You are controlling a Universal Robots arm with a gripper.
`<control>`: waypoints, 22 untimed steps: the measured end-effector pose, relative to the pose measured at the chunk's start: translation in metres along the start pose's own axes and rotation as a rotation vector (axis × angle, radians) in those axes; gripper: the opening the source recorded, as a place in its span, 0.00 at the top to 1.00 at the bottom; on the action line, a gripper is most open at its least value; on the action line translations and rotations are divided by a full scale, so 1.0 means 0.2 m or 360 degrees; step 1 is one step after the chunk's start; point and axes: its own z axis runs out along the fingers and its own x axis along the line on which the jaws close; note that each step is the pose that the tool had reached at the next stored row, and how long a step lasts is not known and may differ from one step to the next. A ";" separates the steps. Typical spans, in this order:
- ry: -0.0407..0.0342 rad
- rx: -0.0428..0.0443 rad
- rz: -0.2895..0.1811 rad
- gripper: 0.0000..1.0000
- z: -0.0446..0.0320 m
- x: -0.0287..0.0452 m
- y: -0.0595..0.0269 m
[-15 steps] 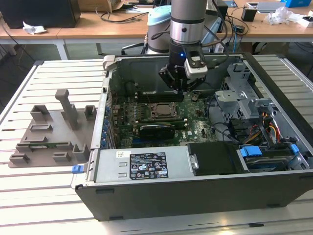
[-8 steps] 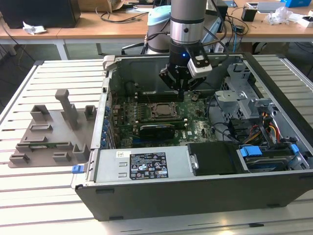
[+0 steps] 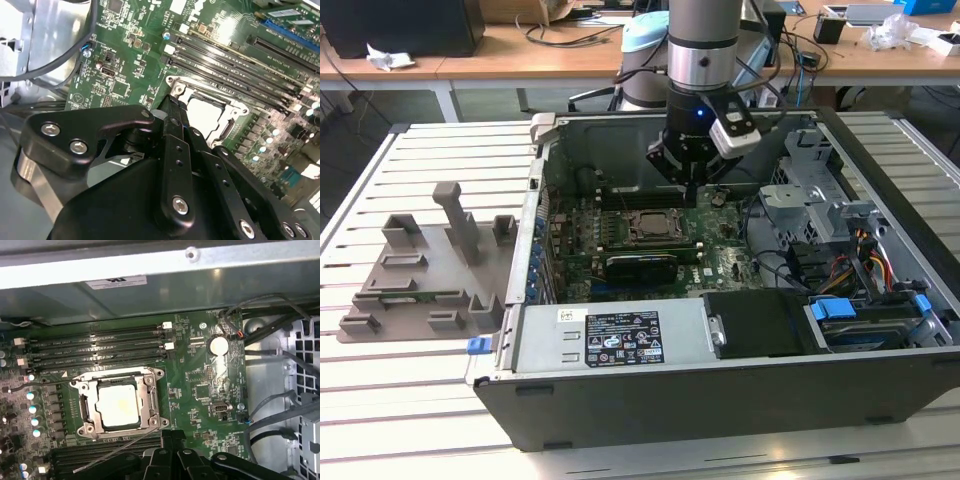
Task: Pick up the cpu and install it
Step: 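Install the first cpu locking lever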
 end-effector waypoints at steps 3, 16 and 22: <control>-0.0005 -0.0003 -0.0059 0.89 0.000 0.000 0.000; -0.0025 -0.0015 -0.0317 0.89 0.000 0.000 0.000; -0.0031 -0.0018 -0.0390 0.89 0.000 0.000 0.000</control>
